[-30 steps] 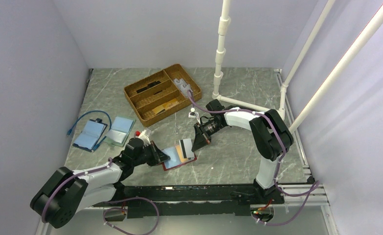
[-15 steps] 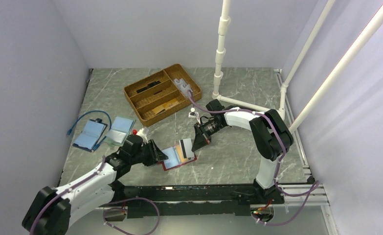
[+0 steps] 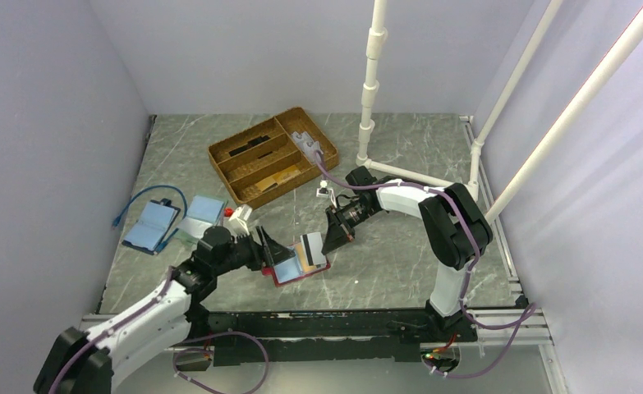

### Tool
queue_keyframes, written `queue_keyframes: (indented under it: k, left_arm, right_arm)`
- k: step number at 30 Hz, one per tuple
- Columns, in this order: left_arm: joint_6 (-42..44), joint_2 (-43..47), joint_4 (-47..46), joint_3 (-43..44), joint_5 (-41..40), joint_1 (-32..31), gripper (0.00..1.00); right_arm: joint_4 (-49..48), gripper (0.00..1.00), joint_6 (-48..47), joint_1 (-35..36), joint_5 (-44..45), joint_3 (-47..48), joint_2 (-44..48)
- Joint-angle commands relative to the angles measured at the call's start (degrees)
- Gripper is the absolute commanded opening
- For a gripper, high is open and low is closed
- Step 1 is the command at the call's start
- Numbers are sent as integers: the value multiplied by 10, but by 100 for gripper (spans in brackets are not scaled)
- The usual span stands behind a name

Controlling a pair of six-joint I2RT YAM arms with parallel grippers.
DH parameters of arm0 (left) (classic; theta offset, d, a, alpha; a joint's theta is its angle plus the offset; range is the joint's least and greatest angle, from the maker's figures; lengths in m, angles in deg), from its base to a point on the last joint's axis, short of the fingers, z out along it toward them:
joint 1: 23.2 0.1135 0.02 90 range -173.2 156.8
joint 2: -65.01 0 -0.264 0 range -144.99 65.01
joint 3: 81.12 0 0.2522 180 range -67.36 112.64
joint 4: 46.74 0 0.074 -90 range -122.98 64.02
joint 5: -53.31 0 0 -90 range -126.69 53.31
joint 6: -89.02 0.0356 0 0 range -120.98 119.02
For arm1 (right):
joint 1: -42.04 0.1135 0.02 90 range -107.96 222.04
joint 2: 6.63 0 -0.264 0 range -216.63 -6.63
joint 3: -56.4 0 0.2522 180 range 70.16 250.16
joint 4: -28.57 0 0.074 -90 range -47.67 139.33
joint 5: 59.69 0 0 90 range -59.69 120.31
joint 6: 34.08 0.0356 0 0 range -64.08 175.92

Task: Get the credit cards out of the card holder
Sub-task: Place the credit card in the storage box.

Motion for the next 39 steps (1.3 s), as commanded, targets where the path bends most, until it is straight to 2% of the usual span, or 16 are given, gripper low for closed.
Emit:
queue_keyframes:
  k: [1, 7, 9, 13, 15, 18, 25, 31, 34, 39]
  left_arm:
    - [-5, -83, -168, 5, 49, 1, 77]
    - [-19, -231, -296, 33, 94, 2, 76]
    - [-26, -269, -330, 41, 108, 1, 73]
    - [-38, -324, -389, 53, 133, 0, 58]
    - [-42, -343, -408, 56, 140, 0, 47]
    - [-44, -359, -420, 60, 146, 0, 28]
    - [-39, -356, -420, 63, 150, 0, 0]
    - [-25, -323, -381, 57, 133, 0, 0]
    - [-9, -294, -324, 65, 116, 0, 0]
    - [36, -242, -200, 102, 80, 2, 0]
  right_arm:
    - [8, 0, -24, -3, -32, 23, 5]
    - [21, 0, -37, -2, -42, 27, 2]
    - [24, 0, -40, -2, -44, 28, 1]
    - [31, 0, -47, -3, -48, 31, -1]
    - [36, 0, -51, -3, -51, 33, -2]
    - [42, 0, -55, -3, -52, 35, -4]
    - [44, 0, -59, -3, -51, 36, -3]
    - [53, 0, -70, -3, -38, 41, 0]
    - [88, 12, -105, -4, -19, 58, 4]
    - [103, 38, -125, -10, 31, 64, 35]
